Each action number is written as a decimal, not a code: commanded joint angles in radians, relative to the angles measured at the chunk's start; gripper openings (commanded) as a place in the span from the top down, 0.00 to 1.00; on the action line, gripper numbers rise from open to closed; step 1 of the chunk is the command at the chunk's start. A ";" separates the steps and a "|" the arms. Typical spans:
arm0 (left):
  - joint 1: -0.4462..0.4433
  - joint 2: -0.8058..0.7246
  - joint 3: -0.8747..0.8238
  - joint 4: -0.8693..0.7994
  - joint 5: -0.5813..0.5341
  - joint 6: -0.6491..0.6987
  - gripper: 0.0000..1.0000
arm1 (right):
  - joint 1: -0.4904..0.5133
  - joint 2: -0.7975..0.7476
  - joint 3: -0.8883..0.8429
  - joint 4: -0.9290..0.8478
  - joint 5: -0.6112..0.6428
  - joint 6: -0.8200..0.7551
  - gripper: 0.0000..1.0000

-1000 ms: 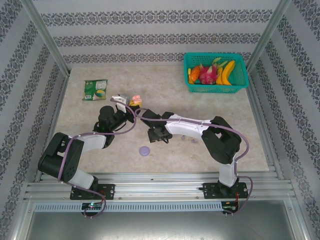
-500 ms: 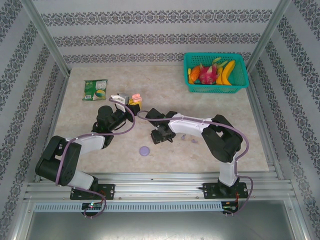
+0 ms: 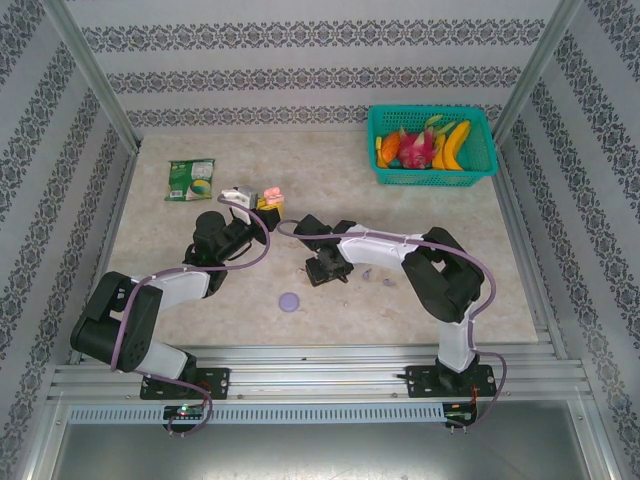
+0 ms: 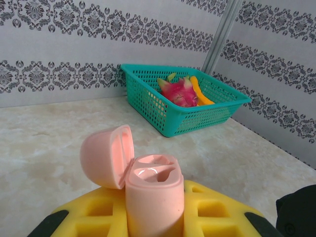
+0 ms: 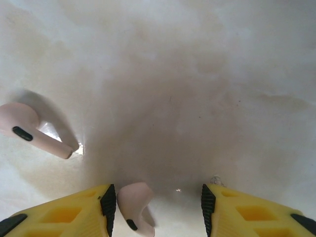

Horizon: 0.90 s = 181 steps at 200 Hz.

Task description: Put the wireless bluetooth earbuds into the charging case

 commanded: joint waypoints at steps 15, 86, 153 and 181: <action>0.012 -0.021 0.006 0.041 0.004 -0.019 1.00 | 0.008 0.025 0.027 -0.020 0.004 -0.017 0.52; 0.014 -0.028 0.010 0.036 0.004 -0.020 1.00 | 0.017 0.033 0.037 -0.031 0.009 -0.013 0.60; 0.014 -0.032 0.011 0.035 0.005 -0.025 1.00 | 0.026 0.021 0.038 -0.040 0.008 -0.005 0.69; 0.014 -0.031 0.011 0.036 0.006 -0.027 1.00 | 0.031 0.014 0.034 -0.040 0.009 0.001 0.71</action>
